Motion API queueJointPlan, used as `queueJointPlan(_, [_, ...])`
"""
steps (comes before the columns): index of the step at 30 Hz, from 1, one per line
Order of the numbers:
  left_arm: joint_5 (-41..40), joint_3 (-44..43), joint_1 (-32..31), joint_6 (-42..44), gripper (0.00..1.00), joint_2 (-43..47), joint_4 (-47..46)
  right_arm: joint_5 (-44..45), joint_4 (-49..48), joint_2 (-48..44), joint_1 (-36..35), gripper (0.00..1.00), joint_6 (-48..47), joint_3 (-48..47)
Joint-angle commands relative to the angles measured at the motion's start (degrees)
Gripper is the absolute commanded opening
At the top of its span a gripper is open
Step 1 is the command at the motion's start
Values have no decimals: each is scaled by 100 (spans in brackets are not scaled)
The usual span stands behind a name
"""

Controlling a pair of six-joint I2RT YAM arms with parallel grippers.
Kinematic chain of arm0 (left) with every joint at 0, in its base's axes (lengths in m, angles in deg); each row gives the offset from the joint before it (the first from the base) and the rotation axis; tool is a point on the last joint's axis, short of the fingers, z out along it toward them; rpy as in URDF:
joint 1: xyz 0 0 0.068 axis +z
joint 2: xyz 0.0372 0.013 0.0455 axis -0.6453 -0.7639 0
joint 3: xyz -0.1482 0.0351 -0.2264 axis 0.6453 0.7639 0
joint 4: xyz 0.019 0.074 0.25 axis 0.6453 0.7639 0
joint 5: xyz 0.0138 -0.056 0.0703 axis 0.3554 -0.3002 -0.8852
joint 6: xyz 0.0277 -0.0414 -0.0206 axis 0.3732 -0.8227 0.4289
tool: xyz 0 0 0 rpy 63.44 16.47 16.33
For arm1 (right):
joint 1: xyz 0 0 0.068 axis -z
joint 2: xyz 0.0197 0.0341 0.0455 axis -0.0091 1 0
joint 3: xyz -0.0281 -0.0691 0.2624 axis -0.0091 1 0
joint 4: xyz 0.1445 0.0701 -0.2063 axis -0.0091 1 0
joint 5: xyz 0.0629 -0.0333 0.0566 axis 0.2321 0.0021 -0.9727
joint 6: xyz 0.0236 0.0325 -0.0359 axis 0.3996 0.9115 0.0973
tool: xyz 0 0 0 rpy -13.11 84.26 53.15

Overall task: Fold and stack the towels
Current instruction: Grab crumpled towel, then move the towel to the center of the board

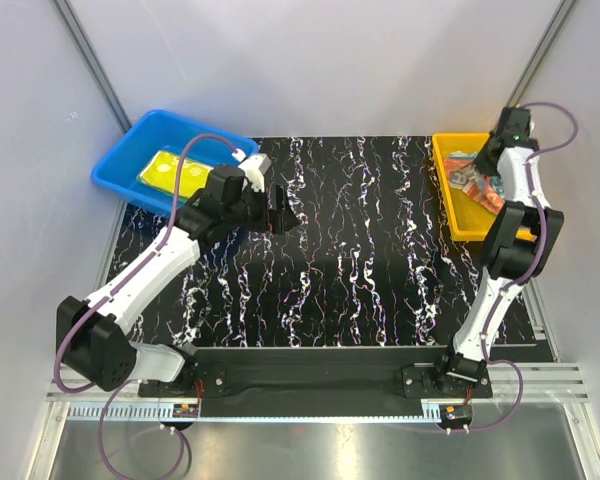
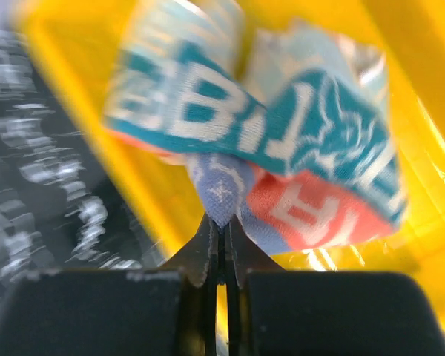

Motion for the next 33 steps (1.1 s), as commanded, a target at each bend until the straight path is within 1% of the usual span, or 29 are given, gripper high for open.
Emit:
queueJointPlan(1, [-477, -106, 120, -223, 99, 248, -48, -908, 481, -1575, -52, 0, -55, -797])
queueJointPlan(2, [-346, -141, 164, -241, 99, 292, -13, -1112, 553, -1795, -78, 0, -11, -850])
queueJointPlan(3, [-284, -150, 251, -249, 99, 318, -30, -1358, 606, -2249, -113, 0, 41, -929])
queueJointPlan(4, [-257, -115, 278, -232, 99, 388, -65, -2013, 685, -2480, -166, 0, 120, -904])
queueJointPlan(5, [-274, -11, 296, -215, 99, 467, -196, -2411, 668, -2717, -210, 0, 234, -799])
queueJointPlan(6, [-292, 69, 331, -180, 99, 642, -302, -2719, 642, -3224, -280, 0, 453, -398])
queueJointPlan(8, [-327, 122, 357, -162, 99, 784, -408, -3134, 484, -3772, -578, 1, 604, 227])
queueJointPlan(9, [-353, 105, 366, -153, 99, 872, -400, -3170, 440, -4253, -684, 1, 596, 848])
queueJointPlan(11, [-345, 87, 366, -135, 99, 951, -382, -3258, 413, -4651, -878, 2, 595, 1440])
queueJointPlan(12, [-354, 78, 375, -153, 99, 1004, -373, -3502, 317, -4984, -913, 2, 674, 2052])
queueJointPlan(13, [-345, 78, 366, -153, 99, 1030, -338, -3644, 229, -5161, -957, 2, 762, 2398])
queueJointPlan(14, [-336, 70, 375, -135, 99, 1048, -269, -3854, 37, -5328, -984, 3, 1050, 2793])
queueJointPlan(15, [-353, 104, 366, -144, 99, 1066, -233, -4291, -530, -5652, -1114, 4, 1192, 3693])
queueJointPlan(16, [-380, 148, 375, -144, 99, 1109, -215, -4409, -823, -5794, -1203, 6, 1385, 4163])
queueJointPlan(17, [-432, 288, 366, -153, 99, 1110, -241, -4454, -1122, -5909, -1325, 8, 1787, 4629])
queueJointPlan(18, [-450, 359, 375, -196, 99, 1127, -250, -4463, -1691, -6058, -1657, 11, 1948, 5513])
queueJointPlan(19, [-450, 420, 375, -197, 98, 1119, -233, -4428, -1923, -6086, -1852, 19, 2062, 5913])
queueJointPlan(21, [-424, 623, 375, -214, 98, 1084, -224, -4140, -2170, -6008, -2273, 21, 2213, 6738])
queueJointPlan(22, [-398, 675, 375, -214, 98, 1057, -224, -4129, -2180, -5937, -2363, 24, 2178, 6900])
queueJointPlan(23, [-293, 754, 384, -214, 98, 961, -180, -4085, -2084, -5876, -2390, 32, 2012, 6988])
queueJointPlan(24, [-249, 772, 384, -188, 98, 899, -145, -3824, -1622, -5753, -2399, 36, 1906, 6972])
queueJointPlan(25, [-213, 773, 375, -179, 98, 812, -93, -3639, -1365, -5735, -2390, 40, 1757, 6893])
queueJointPlan(26, [-117, 773, 366, -179, 97, 628, -31, -3463, -1154, -5743, -2399, 48, 1512, 6797])
queueJointPlan(27, [-73, 773, 366, -205, 96, 522, -13, -3008, -821, -5795, -2399, 51, 1458, 6578])
queueJointPlan(31, [24, 738, 322, -355, 94, 12, -232, -1986, -483, -5595, -2399, 57, 1220, 5839])
queueJointPlan(33, [24, 641, 261, -425, 93, -408, -347, -1530, -553, -5184, -2399, 57, 966, 5462])
